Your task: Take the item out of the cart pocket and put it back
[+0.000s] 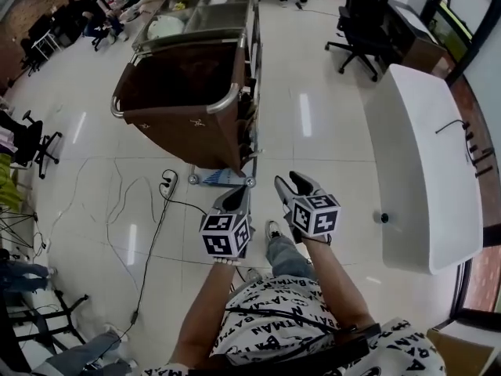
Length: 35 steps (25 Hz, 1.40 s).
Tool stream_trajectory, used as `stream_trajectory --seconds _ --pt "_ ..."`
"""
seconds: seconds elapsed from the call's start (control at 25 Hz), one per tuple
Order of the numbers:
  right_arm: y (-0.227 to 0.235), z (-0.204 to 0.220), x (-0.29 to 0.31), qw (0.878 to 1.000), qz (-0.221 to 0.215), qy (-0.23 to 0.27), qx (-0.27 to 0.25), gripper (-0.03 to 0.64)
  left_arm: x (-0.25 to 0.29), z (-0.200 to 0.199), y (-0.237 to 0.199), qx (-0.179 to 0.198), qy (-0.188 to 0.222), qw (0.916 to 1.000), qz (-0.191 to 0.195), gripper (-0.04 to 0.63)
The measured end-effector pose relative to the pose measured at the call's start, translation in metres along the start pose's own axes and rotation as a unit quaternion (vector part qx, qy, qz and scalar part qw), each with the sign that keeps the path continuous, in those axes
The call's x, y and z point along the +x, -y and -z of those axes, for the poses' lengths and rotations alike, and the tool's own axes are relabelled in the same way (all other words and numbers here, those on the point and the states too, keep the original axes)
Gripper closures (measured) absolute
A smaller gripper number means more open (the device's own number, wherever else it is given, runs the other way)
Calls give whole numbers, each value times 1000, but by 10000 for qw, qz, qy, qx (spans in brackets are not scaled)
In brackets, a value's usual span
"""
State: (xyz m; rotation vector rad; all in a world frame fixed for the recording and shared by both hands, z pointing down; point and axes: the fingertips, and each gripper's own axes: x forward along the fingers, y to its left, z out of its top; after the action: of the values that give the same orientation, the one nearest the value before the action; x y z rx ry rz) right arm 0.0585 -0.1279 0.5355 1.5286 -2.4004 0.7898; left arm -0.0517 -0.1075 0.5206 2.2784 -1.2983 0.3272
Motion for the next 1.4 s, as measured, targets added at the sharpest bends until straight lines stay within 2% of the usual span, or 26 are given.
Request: stream_trajectory --seconds 0.36,0.8,1.04,1.2,1.4 --pt "35 -1 111 9982 -228 -546 51 364 81 -3 -39 -163 -365 9987 -321 593" --pt "76 34 221 9917 -314 -1241 138 364 147 10 -75 -379 -532 9961 -600 594" --pt "87 48 263 9877 -344 -1513 172 365 172 13 -94 -455 -591 9943 -760 594" --pt "89 68 296 9833 -314 -1770 298 370 181 20 -112 -633 -628 9914 -953 594" --pt "92 80 321 9794 -223 -1976 349 410 177 34 -120 -799 -734 9882 -1085 593"
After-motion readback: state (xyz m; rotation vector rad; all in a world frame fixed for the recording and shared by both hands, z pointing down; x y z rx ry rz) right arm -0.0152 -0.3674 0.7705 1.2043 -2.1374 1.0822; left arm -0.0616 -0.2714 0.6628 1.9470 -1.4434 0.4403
